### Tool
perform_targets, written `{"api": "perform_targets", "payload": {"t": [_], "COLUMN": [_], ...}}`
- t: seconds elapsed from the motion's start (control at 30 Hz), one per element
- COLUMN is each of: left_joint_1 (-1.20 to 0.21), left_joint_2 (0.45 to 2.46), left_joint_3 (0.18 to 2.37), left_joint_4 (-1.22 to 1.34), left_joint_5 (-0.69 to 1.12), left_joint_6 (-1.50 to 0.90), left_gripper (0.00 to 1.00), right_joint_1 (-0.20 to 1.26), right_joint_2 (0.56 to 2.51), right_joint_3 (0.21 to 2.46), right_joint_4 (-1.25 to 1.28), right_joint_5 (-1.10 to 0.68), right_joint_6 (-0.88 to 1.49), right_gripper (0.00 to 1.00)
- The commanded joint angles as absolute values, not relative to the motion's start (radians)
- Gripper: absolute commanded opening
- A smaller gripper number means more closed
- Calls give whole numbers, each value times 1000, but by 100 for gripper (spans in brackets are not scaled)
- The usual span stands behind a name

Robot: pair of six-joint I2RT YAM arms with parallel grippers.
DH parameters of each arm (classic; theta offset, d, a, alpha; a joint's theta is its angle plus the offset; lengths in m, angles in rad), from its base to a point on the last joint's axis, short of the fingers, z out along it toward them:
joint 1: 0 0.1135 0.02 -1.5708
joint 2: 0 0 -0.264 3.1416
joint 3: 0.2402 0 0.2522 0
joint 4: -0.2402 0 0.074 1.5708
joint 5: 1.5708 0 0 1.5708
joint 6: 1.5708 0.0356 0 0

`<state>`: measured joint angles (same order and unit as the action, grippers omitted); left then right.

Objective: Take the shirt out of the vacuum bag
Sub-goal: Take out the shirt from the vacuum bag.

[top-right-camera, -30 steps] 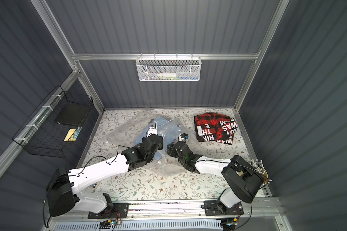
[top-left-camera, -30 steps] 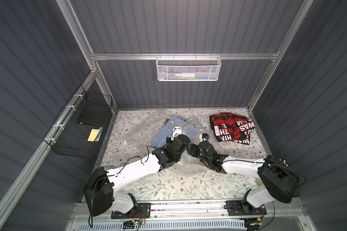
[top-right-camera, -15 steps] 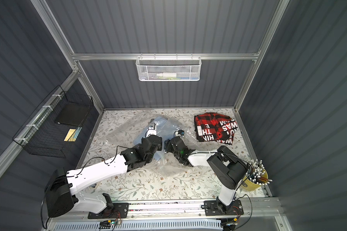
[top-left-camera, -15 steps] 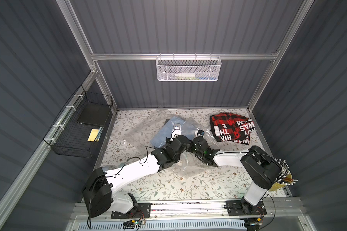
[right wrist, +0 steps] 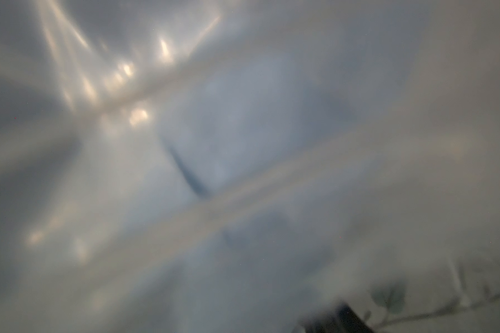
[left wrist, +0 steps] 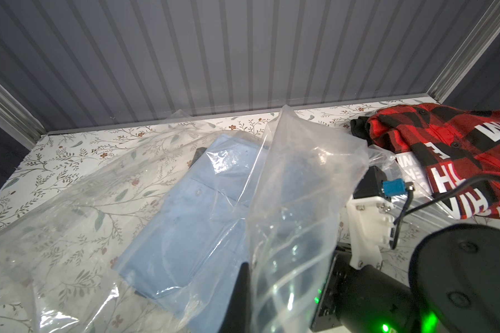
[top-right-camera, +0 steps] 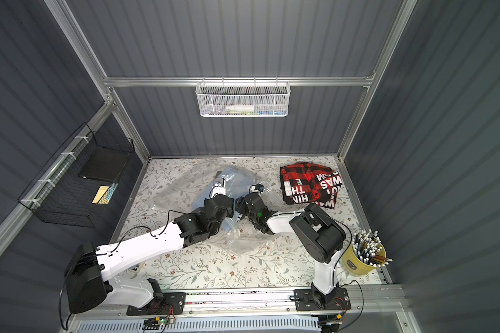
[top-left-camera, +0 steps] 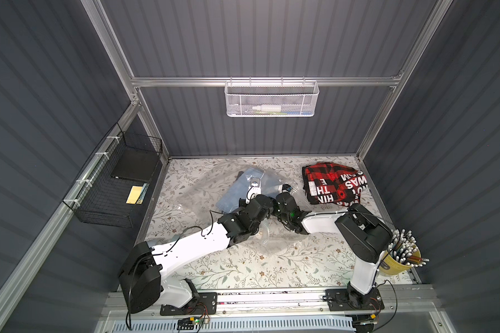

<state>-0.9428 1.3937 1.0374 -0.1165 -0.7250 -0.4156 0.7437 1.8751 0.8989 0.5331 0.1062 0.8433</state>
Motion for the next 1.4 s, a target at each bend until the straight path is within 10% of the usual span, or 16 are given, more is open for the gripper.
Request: {"api": "perform_targets", "payload": {"t": [0.0, 0.4, 1.37], "left_joint_1": [-943, -946, -944], "left_joint_2": [1365, 1367, 1358], "left_joint_3": [1026, 999, 967], "left_joint_4": [-120, -120, -100], "left_joint_5": [-755, -756, -755], "left_joint_6": [-423, -438, -445], "left_gripper": [0, 0, 0], "right_joint_1": [717, 656, 735], "right_joint_2": [1900, 1858, 1906], "right_joint_3": [914, 935, 960], "right_joint_4": [531, 563, 545], "right_joint_5": [107, 43, -18], "right_joint_6": [876, 901, 858], "right_gripper": [62, 35, 49]}}
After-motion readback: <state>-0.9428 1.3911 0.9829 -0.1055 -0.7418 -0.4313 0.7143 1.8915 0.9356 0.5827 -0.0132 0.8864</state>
